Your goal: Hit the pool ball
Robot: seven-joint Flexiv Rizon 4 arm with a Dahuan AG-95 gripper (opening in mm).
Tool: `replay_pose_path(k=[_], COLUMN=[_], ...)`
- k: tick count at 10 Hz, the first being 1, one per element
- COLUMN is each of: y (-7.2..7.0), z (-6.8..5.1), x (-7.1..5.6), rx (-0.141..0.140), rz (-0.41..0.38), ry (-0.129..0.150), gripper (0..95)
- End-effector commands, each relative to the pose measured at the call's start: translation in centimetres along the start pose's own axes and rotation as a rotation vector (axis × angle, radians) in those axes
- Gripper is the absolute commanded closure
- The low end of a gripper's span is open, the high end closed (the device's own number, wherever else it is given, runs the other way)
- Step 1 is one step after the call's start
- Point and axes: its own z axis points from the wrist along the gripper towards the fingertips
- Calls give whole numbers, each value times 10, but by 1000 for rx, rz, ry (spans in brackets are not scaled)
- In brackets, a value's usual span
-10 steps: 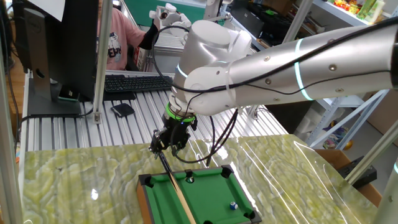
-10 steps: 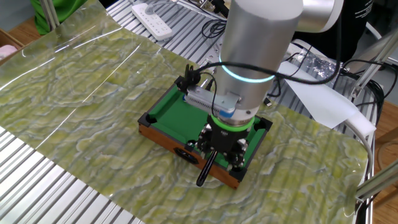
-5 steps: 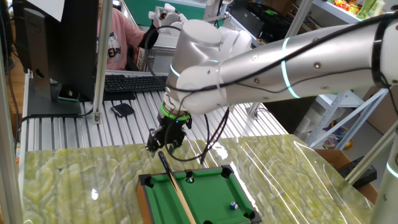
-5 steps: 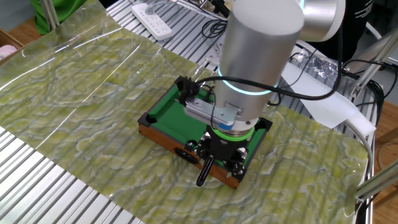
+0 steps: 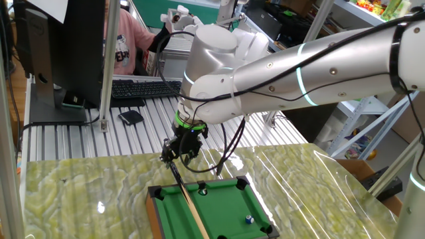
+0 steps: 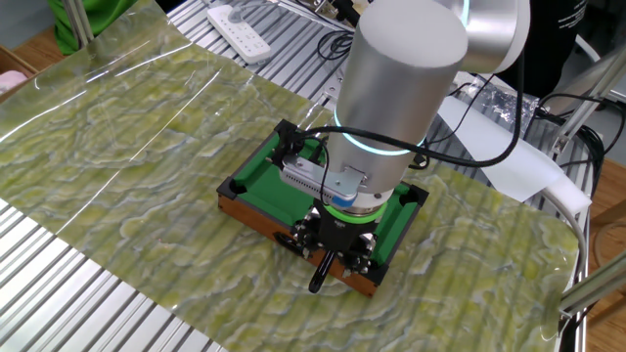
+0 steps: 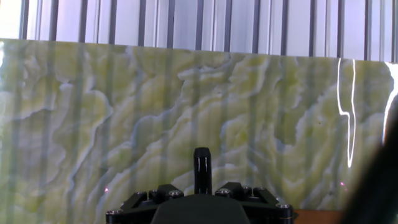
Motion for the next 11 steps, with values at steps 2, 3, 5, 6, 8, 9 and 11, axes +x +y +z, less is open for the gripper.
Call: replay_pose_path(k=[2,3,5,6,8,9,11], y=[0,-1,-2,-2,-1,-1,0], z=[0,1,4,6,11,12,15], x=[1,0,0,-1,-4,-4,-5], rx=[4,5,7,7,11,13,20], rz=[5,4,-2,-5,-2,-1,-2], ry=[4,4,4,3,1,1,2], gripper=[570,570,570,570,570,570,570])
